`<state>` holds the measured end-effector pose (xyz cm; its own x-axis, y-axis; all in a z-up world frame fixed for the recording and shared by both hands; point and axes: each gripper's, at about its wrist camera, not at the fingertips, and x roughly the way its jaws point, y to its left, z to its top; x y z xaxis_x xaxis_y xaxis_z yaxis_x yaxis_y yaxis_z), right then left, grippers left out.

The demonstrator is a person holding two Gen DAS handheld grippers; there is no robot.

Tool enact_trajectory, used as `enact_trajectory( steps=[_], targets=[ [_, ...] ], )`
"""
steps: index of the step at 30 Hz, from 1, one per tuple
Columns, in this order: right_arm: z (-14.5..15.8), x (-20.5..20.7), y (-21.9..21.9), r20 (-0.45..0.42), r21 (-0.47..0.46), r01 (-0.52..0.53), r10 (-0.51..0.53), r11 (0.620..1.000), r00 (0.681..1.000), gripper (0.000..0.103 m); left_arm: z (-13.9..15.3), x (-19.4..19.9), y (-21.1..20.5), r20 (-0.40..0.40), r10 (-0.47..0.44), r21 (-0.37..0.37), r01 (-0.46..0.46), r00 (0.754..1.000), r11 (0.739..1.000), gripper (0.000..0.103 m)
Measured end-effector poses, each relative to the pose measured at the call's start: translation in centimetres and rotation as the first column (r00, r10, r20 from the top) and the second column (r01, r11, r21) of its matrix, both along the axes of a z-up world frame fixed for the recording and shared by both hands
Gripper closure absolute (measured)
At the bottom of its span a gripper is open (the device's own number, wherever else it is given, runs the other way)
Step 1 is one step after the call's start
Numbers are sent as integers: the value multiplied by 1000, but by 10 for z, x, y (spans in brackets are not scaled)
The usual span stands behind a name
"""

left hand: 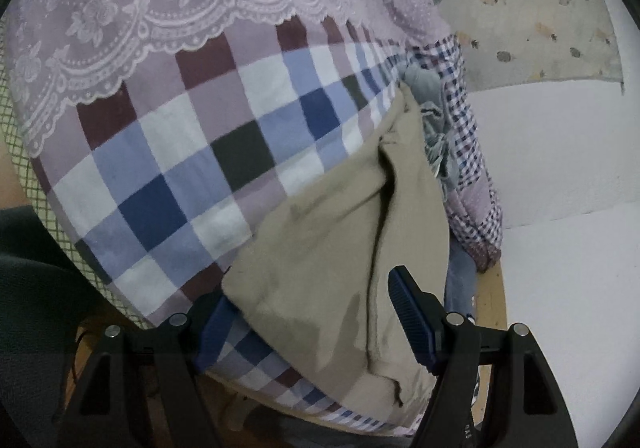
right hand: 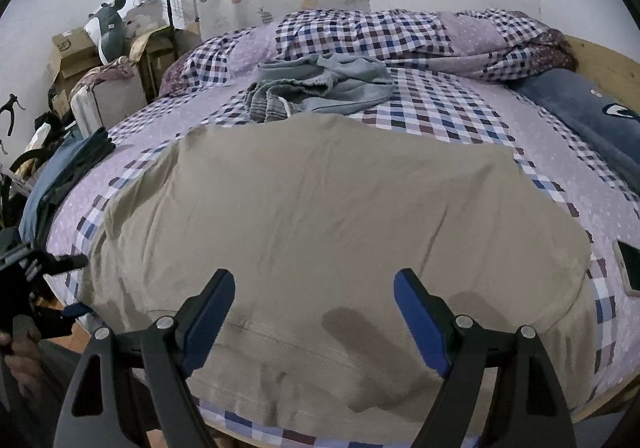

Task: Fold clothes

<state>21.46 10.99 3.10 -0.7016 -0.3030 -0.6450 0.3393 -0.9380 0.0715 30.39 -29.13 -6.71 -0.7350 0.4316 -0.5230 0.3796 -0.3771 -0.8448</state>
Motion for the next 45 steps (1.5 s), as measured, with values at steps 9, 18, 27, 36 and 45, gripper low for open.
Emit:
enact_trajectory(
  steps=[9,18,27,36,45],
  targets=[
    [1,-7,6,21,-53,18,-17,998,1000,18,7,-3,2,-31,6,-11,-7,1000,1000,47],
    [1,-7,2,20,-60,4,-2,998,1000,18,9,-2,-7,-25,50,-37,-51,998,998,62],
    [-1,-6,0,26,-52,-5,6,999,1000,18,11,4,-9,-19,63,-54,-63,998,997,92],
    [-4,20,-38,-49,76,-145,149,986,988,18,23,0,-8,-76,27,-23,-29,997,999,97],
    [-10,73,-114,-116,210,-337,365,918,924,15,36,3,-16,-147,-7,62,16,989,998,97]
  ],
)
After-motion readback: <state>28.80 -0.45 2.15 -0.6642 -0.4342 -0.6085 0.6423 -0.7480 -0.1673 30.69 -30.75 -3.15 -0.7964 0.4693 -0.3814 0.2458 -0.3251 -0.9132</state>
